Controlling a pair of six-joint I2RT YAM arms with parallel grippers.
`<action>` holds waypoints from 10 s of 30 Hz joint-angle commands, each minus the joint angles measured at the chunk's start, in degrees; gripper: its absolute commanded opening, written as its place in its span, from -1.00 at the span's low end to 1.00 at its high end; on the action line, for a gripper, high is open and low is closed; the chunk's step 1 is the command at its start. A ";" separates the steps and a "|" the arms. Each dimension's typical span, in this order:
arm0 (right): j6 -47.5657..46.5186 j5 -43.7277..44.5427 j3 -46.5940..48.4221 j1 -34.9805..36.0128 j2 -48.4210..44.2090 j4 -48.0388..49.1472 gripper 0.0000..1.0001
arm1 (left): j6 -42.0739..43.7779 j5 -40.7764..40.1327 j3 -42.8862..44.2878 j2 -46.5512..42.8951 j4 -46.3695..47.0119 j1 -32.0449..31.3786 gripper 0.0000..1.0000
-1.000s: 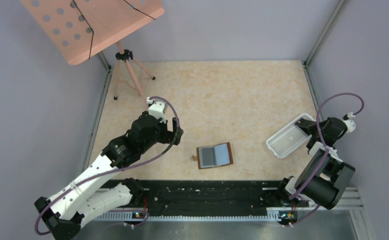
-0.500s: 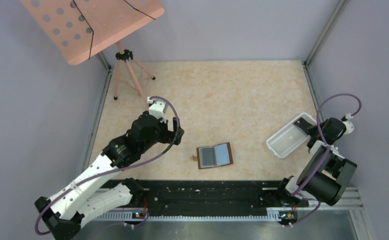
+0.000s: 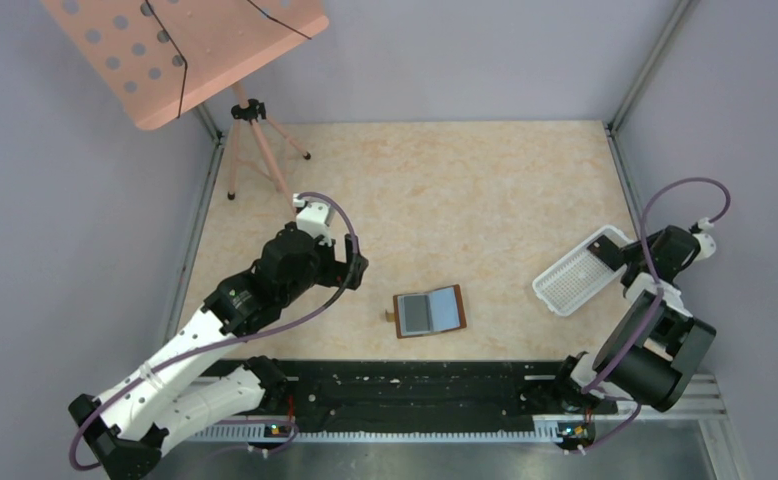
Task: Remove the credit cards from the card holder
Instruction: Place the credit card in the storage box, then remove the credit card from the card holder.
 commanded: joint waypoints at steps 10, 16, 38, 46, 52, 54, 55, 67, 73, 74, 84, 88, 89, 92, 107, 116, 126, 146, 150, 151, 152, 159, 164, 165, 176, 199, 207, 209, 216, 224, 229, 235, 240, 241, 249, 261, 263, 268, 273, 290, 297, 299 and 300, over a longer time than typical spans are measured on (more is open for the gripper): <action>-0.64 -7.40 10.48 9.93 -8.23 -20.88 -0.30 | -9.84 7.43 1.71 9.88 -3.16 5.28 0.92; 1.29 -10.59 8.46 23.11 -17.28 -29.25 -0.23 | -12.69 23.01 -1.26 14.28 0.41 10.26 0.82; 23.41 14.83 9.14 94.51 -4.85 -24.90 0.20 | -21.72 41.68 -14.85 30.58 22.88 11.11 0.36; 21.80 23.89 15.69 99.06 7.37 -26.33 0.44 | -22.05 42.19 -16.44 32.42 25.23 11.16 -0.20; 22.16 27.93 16.12 100.41 11.51 -26.48 0.48 | -23.19 43.68 -18.05 32.78 27.49 11.18 -0.71; 22.59 28.40 16.02 100.59 12.22 -26.50 0.49 | -23.20 43.83 -18.05 32.69 27.51 11.18 -0.84; 22.68 28.46 15.97 100.67 12.59 -26.34 0.49 | -23.15 44.02 -18.09 32.62 27.56 11.17 -0.91; 23.58 30.93 16.07 102.06 15.05 -27.26 0.41 | -23.21 43.69 -18.24 31.72 27.01 11.17 -1.00; 23.70 31.04 14.90 102.06 13.60 -26.46 0.18 | -22.72 43.18 -18.11 31.46 26.23 11.12 -1.00; 23.74 31.08 14.82 102.10 13.30 -26.42 0.17 | -22.52 43.05 -18.02 31.42 25.89 11.11 -1.00; 24.46 33.41 14.19 102.06 10.82 -29.00 0.17 | -21.75 41.79 -17.35 31.28 23.94 11.15 -1.00; 24.77 34.65 14.06 102.10 9.21 -30.87 0.18 | -21.66 41.67 -17.29 31.02 23.56 11.14 -1.00; 24.80 34.86 14.02 102.12 8.79 -31.24 0.18 | -21.56 41.67 -17.23 31.01 23.47 11.16 -1.00; 25.05 35.44 14.02 102.10 7.84 -32.53 0.18 | -21.56 41.58 -17.14 31.13 23.51 11.15 -1.00; 26.27 40.45 9.59 100.53 -5.17 -44.45 0.19 | -21.45 40.45 -15.90 29.68 20.71 11.16 -1.00; 20.89 33.12 8.90 96.15 -16.58 -43.43 0.10 | -22.08 39.17 -12.33 28.11 17.42 11.11 -0.91; 14.90 7.98 2.62 85.34 -17.09 -25.18 -0.46 | -23.77 37.23 -5.41 24.24 13.96 11.05 -0.25; 15.89 -0.07 -9.18 78.25 -11.35 -13.86 -0.55 | -30.23 36.87 -4.83 41.82 39.59 -0.09 -0.22; 16.56 0.12 -11.19 78.28 -10.31 -11.37 -0.56 | -29.71 35.15 -4.82 45.92 41.34 -1.75 -0.23; 16.62 0.25 -11.55 78.24 -10.22 -11.22 -0.57 | -29.36 34.43 -4.81 46.63 41.23 -2.19 -0.23; 16.71 0.30 -11.88 78.16 -10.19 -11.02 -0.58 | -29.11 33.86 -4.82 47.28 41.14 -2.51 -0.23; 16.78 0.64 -12.86 78.15 -10.20 -10.96 -0.67 | -27.95 31.72 -5.16 49.13 40.84 -3.82 -0.24; 17.11 0.76 -13.31 78.16 -10.25 -10.94 -0.70 | -27.86 31.06 -5.09 50.36 41.04 -4.66 -0.23; 17.18 0.75 -13.38 78.18 -10.30 -10.95 -0.71 | -27.85 30.85 -5.07 50.43 41.00 -4.82 -0.23; 17.31 1.12 -13.84 78.17 -10.71 -10.95 -0.72 | -28.12 26.38 -3.64 48.48 37.59 -6.89 -0.23; 17.54 1.30 -14.20 78.15 -10.41 -10.34 -0.74 | -33.21 33.26 -4.73 49.46 44.33 -7.36 -0.36; 17.53 1.20 -14.15 78.18 -10.09 -10.05 -0.75 | -34.30 34.39 -5.69 50.49 46.50 -7.36 -0.48; 17.58 1.20 -14.12 78.16 -10.07 -10.03 -0.75 | -34.76 34.86 -5.78 50.68 46.97 -7.36 -0.50; 17.62 1.44 -14.13 78.15 -10.06 -10.07 -0.75 | -35.83 35.45 -6.45 50.72 47.91 -7.40 -0.91; 18.17 2.44 -14.41 78.15 -10.10 -10.50 -0.76 | -36.64 34.39 -8.20 49.01 47.02 -6.97 -1.00; 18.26 3.38 -14.46 78.06 -10.17 -11.30 -0.76 | -36.68 33.43 -9.77 47.71 46.00 -5.97 -1.00; 18.49 3.65 -14.62 77.45 -10.40 -12.03 -0.78 | -36.31 33.59 -11.49 46.23 46.09 -4.83 -1.00; 18.54 3.77 -14.52 77.27 -10.60 -12.17 -0.78 | -35.79 33.36 -12.07 45.02 45.42 -4.40 -1.00; 18.60 3.79 -14.50 77.27 -10.55 -12.14 -0.78 | -35.70 33.28 -12.17 44.82 45.11 -4.31 -1.00; 18.72 4.08 -14.39 77.18 -10.28 -12.17 -0.80 | -36.12 32.39 -13.85 43.03 44.35 -3.28 -1.00; 17.11 -2.52 -12.12 77.18 -16.11 -9.08 -0.78 | -39.14 36.14 -14.01 45.13 50.02 -3.14 -1.00; 17.09 -3.04 -11.32 77.20 -17.24 -9.17 -0.78 | -39.80 36.27 -13.81 45.40 50.81 -3.15 -1.00; 18.22 -6.01 -11.62 77.18 -14.99 -5.03 -0.79 | -41.37 37.09 -13.47 47.02 52.94 -3.14 -1.00; 19.81 -7.18 -12.95 77.16 -11.30 -1.03 -0.81 | -41.18 36.73 -13.77 47.59 52.94 -3.18 -1.00; 24.04 0.47 -15.46 77.03 -6.44 -6.45 -0.93 | -40.02 31.10 -14.36 43.60 44.89 -2.75 -1.00; 23.81 0.90 -16.01 76.78 -7.51 -6.95 -0.93 | -41.35 32.21 -14.97 42.68 45.54 -2.35 -1.00; 23.79 1.17 -16.25 76.75 -7.79 -7.14 -0.93 | -41.59 32.27 -15.18 42.56 45.36 -2.27 -1.00; 23.77 1.33 -16.40 76.72 -7.95 -7.29 -0.93 | -41.71 32.27 -15.43 42.39 45.35 -2.22 -1.00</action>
